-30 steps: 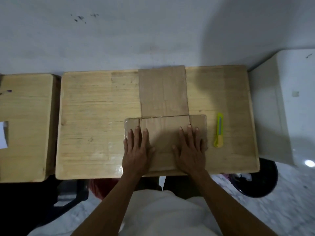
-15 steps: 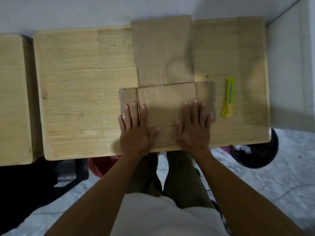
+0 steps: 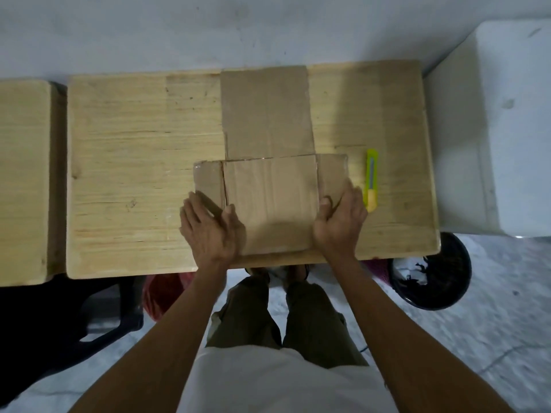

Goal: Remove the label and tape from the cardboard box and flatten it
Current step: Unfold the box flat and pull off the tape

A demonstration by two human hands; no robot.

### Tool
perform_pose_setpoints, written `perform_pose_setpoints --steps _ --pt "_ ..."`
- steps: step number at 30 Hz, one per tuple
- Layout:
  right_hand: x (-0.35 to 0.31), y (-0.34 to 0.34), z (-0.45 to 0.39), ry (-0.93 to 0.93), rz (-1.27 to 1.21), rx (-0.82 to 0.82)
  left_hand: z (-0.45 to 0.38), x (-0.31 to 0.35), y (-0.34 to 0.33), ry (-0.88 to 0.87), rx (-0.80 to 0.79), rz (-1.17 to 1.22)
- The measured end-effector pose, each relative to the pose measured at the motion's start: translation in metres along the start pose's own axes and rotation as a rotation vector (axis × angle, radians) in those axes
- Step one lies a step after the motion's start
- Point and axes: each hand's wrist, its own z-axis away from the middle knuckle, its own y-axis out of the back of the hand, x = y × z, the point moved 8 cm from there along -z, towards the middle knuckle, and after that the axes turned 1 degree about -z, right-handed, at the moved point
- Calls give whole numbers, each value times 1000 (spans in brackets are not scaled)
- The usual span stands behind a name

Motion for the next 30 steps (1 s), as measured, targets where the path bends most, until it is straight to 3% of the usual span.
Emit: perform_pose_setpoints --steps 6,10,16,23,27,30 --pt "14 -4 -19 -210 -74 -60 -9 9 6 59 56 98" --pt "21 0 -32 -335 -328 -54 -12 5 14 194 107 238" --pt "-18 11 -21 -100 -474 -97 4 36 30 69 267 365" --pt "-41 -30 2 107 -208 -279 5 65 -4 -192 88 226" --pt "-48 -42 15 357 -33 -229 7 56 -33 -297 -30 59" --pt "-37 -57 20 391 157 -234 3 45 -50 -324 -74 -84"
